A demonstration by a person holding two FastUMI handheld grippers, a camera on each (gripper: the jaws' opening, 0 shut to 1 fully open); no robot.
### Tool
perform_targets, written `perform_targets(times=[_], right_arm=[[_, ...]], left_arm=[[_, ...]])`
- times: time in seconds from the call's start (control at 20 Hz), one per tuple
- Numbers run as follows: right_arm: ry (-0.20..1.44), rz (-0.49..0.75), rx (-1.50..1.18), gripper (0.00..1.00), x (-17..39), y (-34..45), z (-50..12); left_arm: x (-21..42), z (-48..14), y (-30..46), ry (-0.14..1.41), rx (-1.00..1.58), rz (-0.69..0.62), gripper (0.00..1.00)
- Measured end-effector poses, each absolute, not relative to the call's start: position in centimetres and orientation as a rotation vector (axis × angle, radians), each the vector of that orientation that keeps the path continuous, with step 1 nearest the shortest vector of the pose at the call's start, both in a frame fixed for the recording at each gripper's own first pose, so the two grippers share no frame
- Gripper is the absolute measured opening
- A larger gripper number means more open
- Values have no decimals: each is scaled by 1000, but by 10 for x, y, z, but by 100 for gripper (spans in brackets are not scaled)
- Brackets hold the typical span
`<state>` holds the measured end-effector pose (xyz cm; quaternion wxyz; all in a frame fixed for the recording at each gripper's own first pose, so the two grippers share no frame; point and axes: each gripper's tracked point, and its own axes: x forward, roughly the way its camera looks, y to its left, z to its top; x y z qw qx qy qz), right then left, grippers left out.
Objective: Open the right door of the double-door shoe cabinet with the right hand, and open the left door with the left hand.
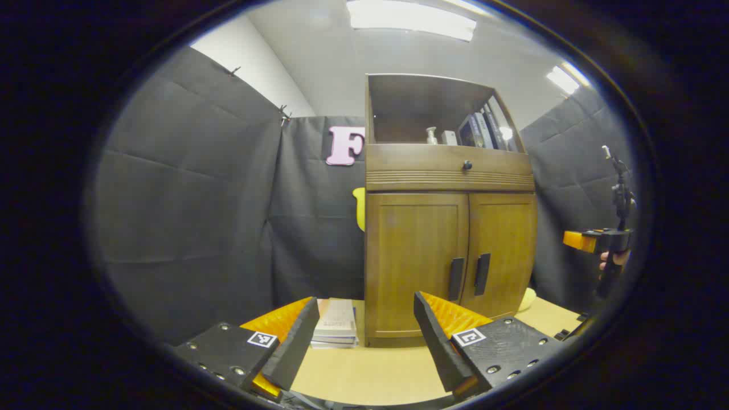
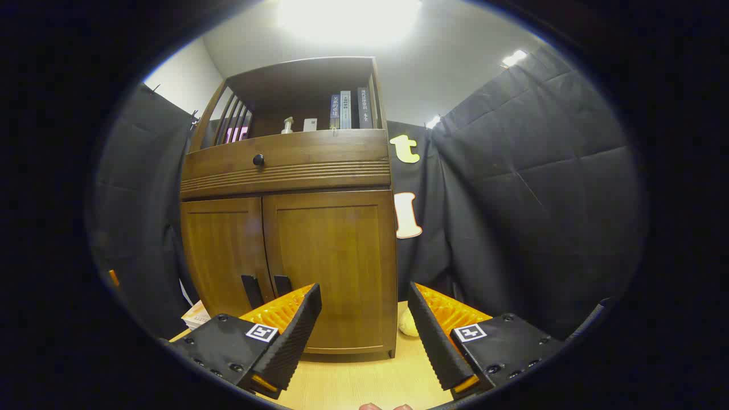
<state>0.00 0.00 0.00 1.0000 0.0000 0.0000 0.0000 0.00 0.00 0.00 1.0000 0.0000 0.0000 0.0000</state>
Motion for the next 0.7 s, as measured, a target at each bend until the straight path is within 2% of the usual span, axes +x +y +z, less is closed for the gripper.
perform_targets(times=[0.05, 0.65, 0.7], right_arm=[[7, -2, 4, 98, 0, 2, -3], [84, 32, 4, 95, -9, 20, -11], [85, 39, 3, 92, -8, 23, -11]], left_arm=[[1, -4, -7, 5, -7, -24, 96], [3, -52, -22, 81, -33, -43, 96], [4, -56, -21, 92, -23, -42, 96]])
